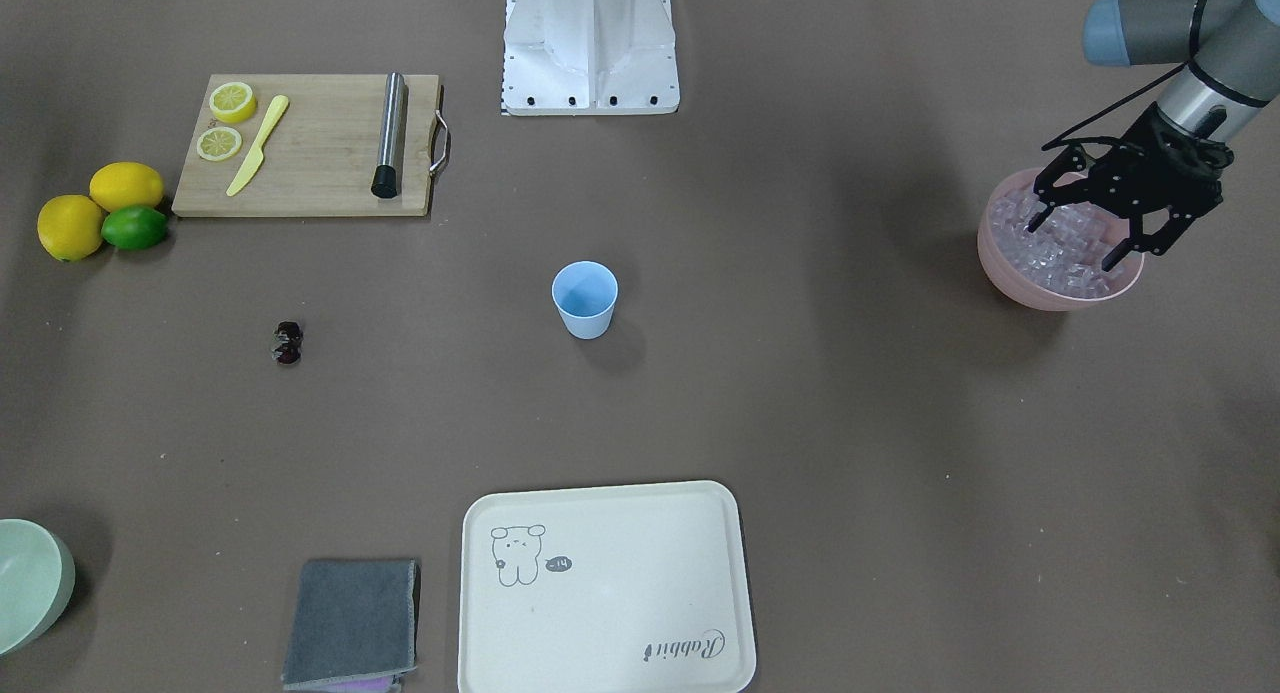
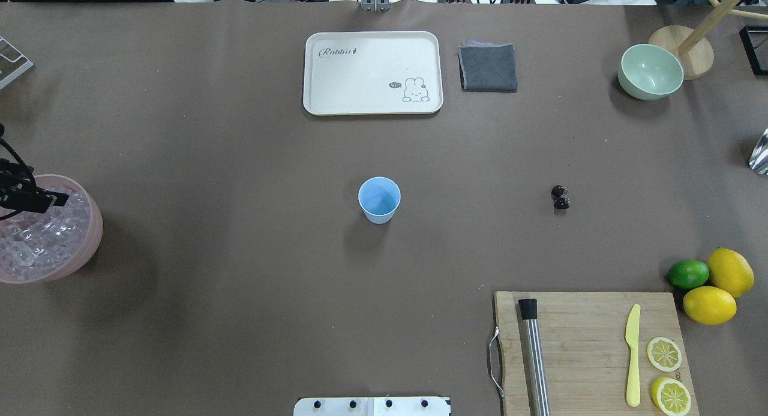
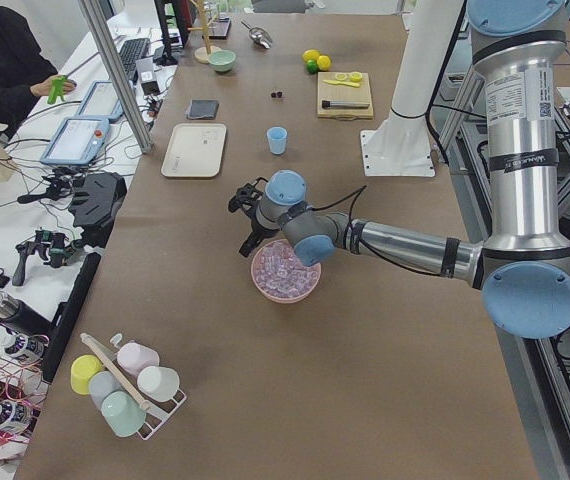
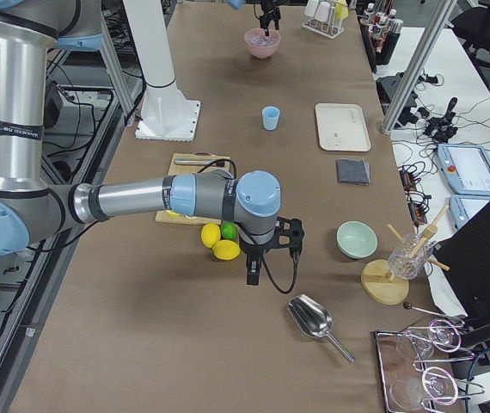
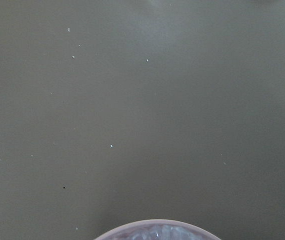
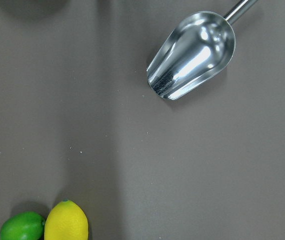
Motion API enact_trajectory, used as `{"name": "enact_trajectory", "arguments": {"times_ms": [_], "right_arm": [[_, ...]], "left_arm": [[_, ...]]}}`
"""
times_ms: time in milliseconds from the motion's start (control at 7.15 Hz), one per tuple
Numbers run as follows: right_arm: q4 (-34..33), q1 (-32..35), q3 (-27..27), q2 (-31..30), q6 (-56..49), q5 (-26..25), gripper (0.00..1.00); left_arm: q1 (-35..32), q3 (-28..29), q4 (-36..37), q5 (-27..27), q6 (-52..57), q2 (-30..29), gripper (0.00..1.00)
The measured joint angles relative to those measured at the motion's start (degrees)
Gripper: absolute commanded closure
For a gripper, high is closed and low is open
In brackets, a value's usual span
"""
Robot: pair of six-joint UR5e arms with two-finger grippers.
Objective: Put ice and cherries in cup
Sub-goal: 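Lower the left gripper into the pink bowl of ice cubes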
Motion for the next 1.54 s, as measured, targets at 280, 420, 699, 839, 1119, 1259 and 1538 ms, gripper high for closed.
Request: {"name": "enact_trajectory", "arguments": {"times_ms": [280, 420, 699, 839, 1119, 1259, 1538], "right_arm": [[0.0, 0.0, 0.0, 0.0, 0.0, 0.0, 0.0], [0.0, 0.0, 0.0, 0.0, -0.1, 0.0, 0.0], [0.0, 0.0, 0.0, 0.0, -0.1, 0.0, 0.0], [0.0, 0.0, -0.1, 0.0, 0.0, -0.1, 0.0], [0.1, 0.0, -0.1, 0.0, 0.0, -0.1, 0.0], [0.1, 0.0, 0.0, 0.1, 0.0, -0.1, 0.0], [0.1, 0.1, -0.1, 0.1, 0.0, -0.2, 0.0]], "left_arm": [[1.6, 0.0, -0.1, 0.0, 0.1, 0.5, 0.36], [1.7, 0.2, -0.1, -0.1, 0.3, 0.6, 0.37], [1.9, 0.8, 0.0, -0.2, 0.5, 0.4, 0.37], [2.0, 1.0, 0.0, -0.2, 0.5, 0.1, 0.37], [2.7, 1.4, 0.1, 0.0, 0.5, -0.1, 0.37], [3.2, 1.6, 0.1, 0.1, 0.5, -0.2, 0.37], [3.9, 1.9, 0.0, 0.3, 0.5, -0.5, 0.37]]}}
